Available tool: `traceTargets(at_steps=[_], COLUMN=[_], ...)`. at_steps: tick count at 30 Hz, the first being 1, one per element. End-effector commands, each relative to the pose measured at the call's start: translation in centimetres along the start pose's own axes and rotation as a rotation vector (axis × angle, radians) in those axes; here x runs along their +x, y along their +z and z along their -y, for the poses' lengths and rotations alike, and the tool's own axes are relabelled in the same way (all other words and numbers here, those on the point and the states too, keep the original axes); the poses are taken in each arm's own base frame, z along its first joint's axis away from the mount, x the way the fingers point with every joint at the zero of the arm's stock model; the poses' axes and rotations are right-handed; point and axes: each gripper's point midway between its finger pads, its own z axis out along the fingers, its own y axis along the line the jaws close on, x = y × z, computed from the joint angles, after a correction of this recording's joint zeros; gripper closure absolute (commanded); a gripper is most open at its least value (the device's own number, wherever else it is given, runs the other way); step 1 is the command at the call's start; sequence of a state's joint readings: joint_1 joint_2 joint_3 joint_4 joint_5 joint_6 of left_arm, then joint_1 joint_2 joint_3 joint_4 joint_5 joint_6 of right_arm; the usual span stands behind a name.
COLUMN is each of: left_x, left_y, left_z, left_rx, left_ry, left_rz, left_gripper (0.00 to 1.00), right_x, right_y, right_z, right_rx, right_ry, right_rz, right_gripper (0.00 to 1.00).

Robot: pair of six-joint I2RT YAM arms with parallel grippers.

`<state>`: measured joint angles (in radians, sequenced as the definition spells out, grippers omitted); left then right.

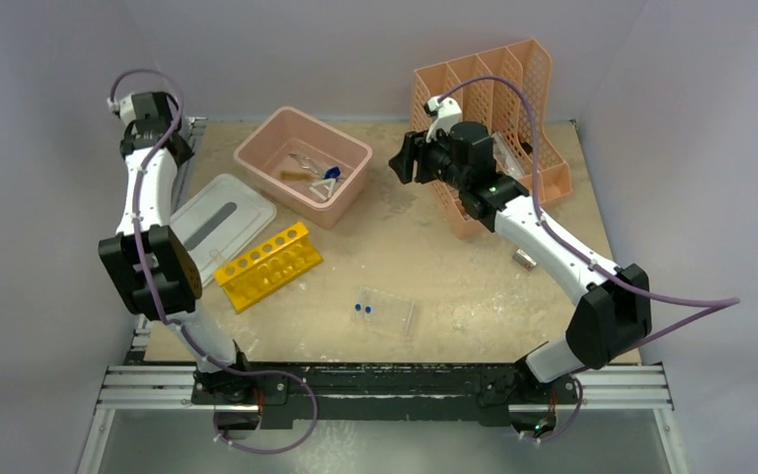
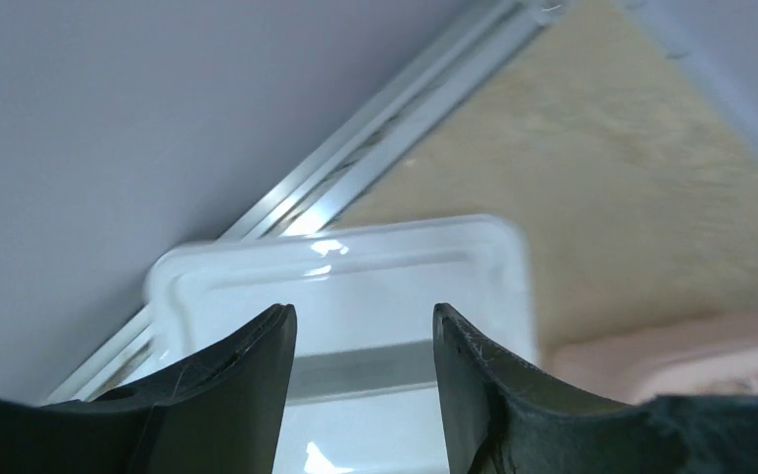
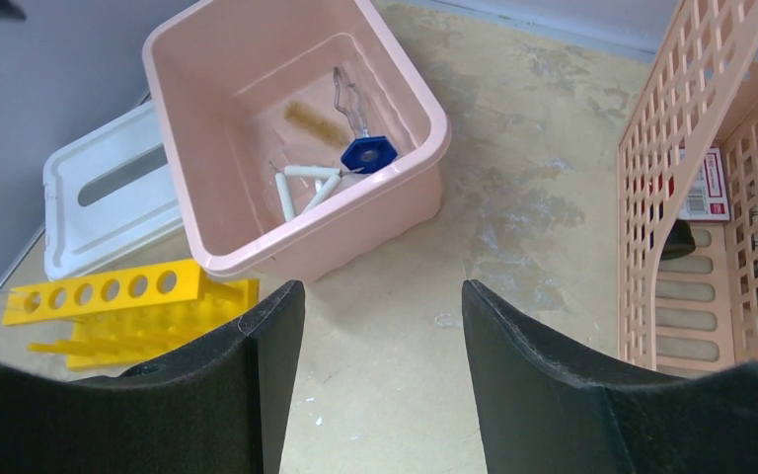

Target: Organize the chemistry lab equipment

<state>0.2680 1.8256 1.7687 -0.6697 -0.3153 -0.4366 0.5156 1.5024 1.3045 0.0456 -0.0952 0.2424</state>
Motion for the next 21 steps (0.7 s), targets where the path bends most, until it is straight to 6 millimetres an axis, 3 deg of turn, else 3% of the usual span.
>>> traceTargets(at_steps=[1, 10, 21], left_x=[0.1, 9.2, 15.8], left_y=[-1.5, -0.3, -3.2], left_z=[-6.5, -12.5, -15.9], left_rx=[-0.245, -0.374, -0.472], left_ry=[-0.13, -0.253, -0.368], left_rz=[0.159, 0.021, -0.029], left_gripper=[0.49, 0.66, 0.59], right_x=[-2.2, -1.9, -1.1], right_y=[-0.8, -0.3, 0.0], right_z=[0.1, 0.2, 0.3], right_rx=[0.014, 0.02, 0.022], right_ry=[-0.02, -0.018, 0.005], right_rz=[0.055, 0.027, 0.003], right_gripper=[0.38, 0.38, 0.38])
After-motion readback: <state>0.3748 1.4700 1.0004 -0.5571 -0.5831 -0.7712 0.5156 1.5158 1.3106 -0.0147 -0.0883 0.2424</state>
